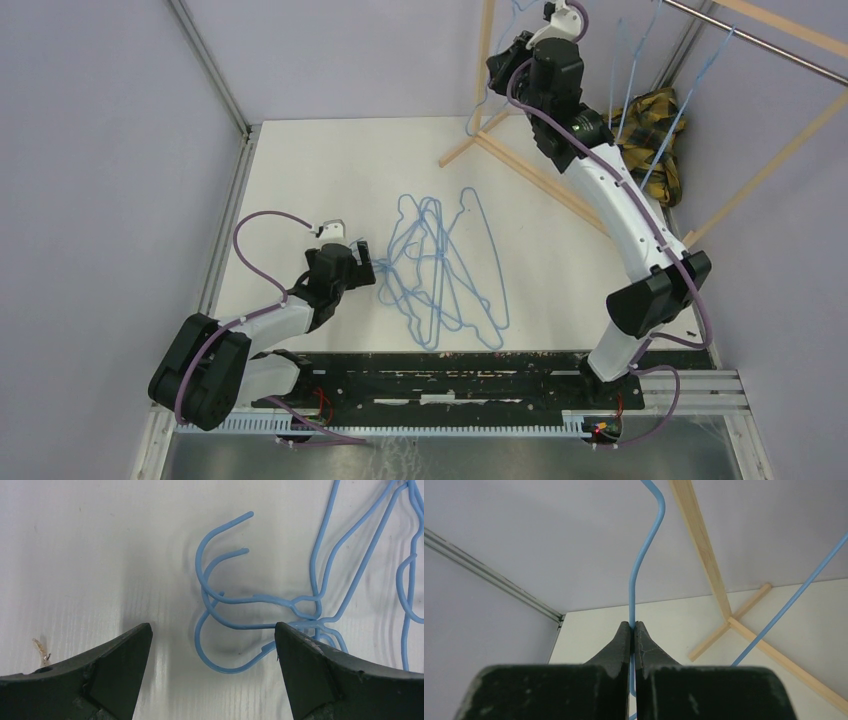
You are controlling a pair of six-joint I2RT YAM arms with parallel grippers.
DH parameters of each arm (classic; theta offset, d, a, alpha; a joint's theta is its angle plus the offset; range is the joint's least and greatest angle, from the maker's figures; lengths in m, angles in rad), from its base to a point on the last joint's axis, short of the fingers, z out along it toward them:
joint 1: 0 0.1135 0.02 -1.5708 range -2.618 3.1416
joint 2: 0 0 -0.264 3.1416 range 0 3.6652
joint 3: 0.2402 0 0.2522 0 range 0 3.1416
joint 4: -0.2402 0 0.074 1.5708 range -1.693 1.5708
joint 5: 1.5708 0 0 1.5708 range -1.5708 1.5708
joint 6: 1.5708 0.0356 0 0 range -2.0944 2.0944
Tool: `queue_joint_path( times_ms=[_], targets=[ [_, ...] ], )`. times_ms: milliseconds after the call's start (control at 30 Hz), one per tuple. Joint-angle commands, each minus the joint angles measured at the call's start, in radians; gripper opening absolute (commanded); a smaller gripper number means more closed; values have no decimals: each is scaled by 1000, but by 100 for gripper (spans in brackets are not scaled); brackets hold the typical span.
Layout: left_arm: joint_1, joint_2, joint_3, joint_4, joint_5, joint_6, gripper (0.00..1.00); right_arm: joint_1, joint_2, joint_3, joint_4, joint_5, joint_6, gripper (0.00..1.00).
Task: Organize the hangers
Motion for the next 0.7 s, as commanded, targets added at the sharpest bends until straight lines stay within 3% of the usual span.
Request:
queue_joint_path(
  times_ms=[0, 667],
  targets=[
    [-5, -11, 15, 50, 1, 12, 99, -46, -19, 41, 58, -23, -11, 1],
    [-4, 2, 23, 49, 4, 14, 99, -207, -44, -29, 83, -38, 9, 1]
  ],
)
